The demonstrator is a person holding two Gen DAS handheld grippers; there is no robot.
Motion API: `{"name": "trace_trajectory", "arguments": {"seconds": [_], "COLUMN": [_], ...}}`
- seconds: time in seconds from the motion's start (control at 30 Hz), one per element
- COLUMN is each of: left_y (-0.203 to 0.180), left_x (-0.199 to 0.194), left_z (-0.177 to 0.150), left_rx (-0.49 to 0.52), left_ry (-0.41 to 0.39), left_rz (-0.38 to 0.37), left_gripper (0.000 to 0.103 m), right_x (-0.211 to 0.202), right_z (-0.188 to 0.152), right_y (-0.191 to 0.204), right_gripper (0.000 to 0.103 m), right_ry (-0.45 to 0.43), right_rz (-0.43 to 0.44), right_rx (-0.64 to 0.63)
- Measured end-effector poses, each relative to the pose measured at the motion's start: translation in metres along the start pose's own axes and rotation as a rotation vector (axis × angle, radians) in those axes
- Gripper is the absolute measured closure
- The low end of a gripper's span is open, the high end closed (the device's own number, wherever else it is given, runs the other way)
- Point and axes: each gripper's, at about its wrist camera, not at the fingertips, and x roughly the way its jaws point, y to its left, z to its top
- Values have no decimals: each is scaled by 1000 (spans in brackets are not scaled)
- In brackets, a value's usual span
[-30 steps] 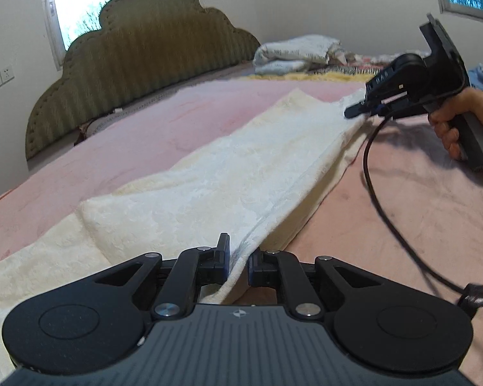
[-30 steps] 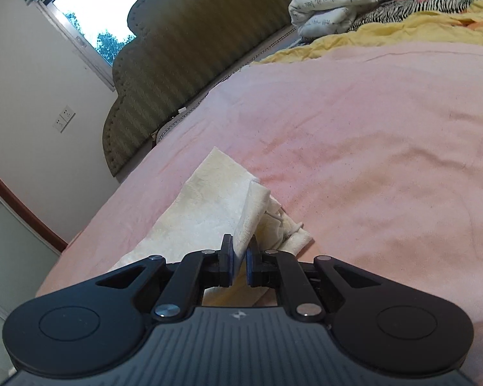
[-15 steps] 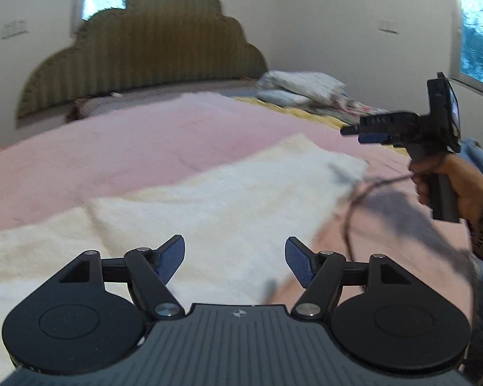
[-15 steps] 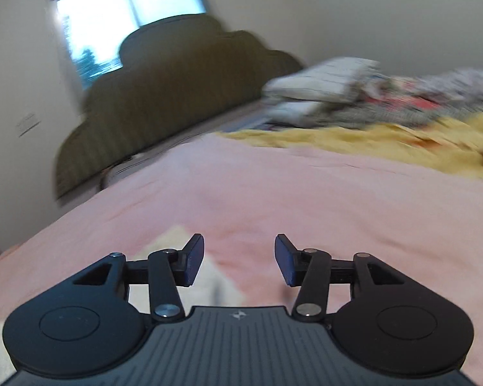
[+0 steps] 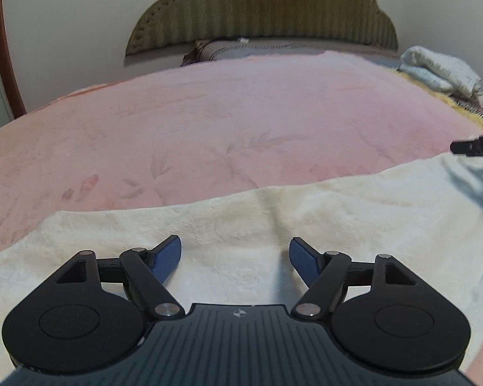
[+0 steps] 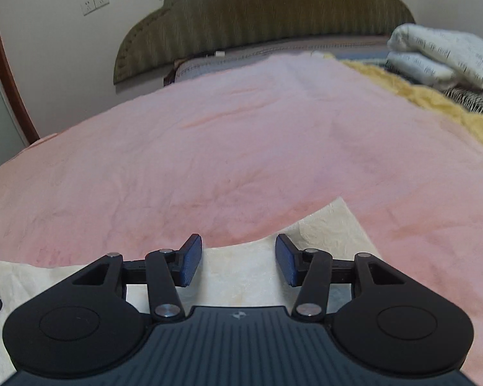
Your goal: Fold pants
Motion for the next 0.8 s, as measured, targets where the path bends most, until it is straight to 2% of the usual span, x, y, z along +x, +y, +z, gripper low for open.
{"name": "trace_trajectory", "arguments": {"seconds": [0.1, 0.2, 0.23, 0.27, 0.3, 0.33, 0.4, 0.47, 0.5, 0.63, 0.73, 0.8], "left_y": [-12, -35, -43, -51, -56, -60, -65, -65, -66, -75, -76, -74], "left_x": [-23, -27, -24, -18, -17, -20, -30, -37, -38, -30, -24, -23], "left_z": [-12, -23, -27, -31, -35, -38, -44, -49, -51, -62, -67, -67], "left_rx": [14, 67, 100, 137, 163, 179, 190, 171, 163, 170, 168, 155], "left_ry": [-34, -33, -29, -20, -17, -34, -71, -99, -114, -124, -117, -112], "left_rz": [-69, -87, -86, -72, -49, -36, -55, -89, -104, -95, -93, -98], "left_gripper": [24, 24, 24, 24, 26, 26, 24, 22, 20, 18, 15, 10], "right_x": [-29, -47, -47, -45, -44, -49, -70, -96, -105, -123, -122, -113], "right_z": [-16, -38, -47, -56, -63, -67, -69, -75, -77, -91, -106, -114], "right_y": [14, 27, 31, 32, 31, 27, 16, 1, -8, -46, -59, -64], "right_gripper": [47, 47, 46, 39, 32, 32, 31, 31, 31, 31, 31, 31], "right_ry": [7, 51, 82, 106, 99, 70, -2, -90, -101, -65, -7, 17], "right_rz": [89, 172, 162, 124, 82, 54, 5, 6, 19, 125, 225, 278], "right_rx": [-103, -187, -227, -272, -302, -287, -206, -118, -57, 186, 320, 384]}}
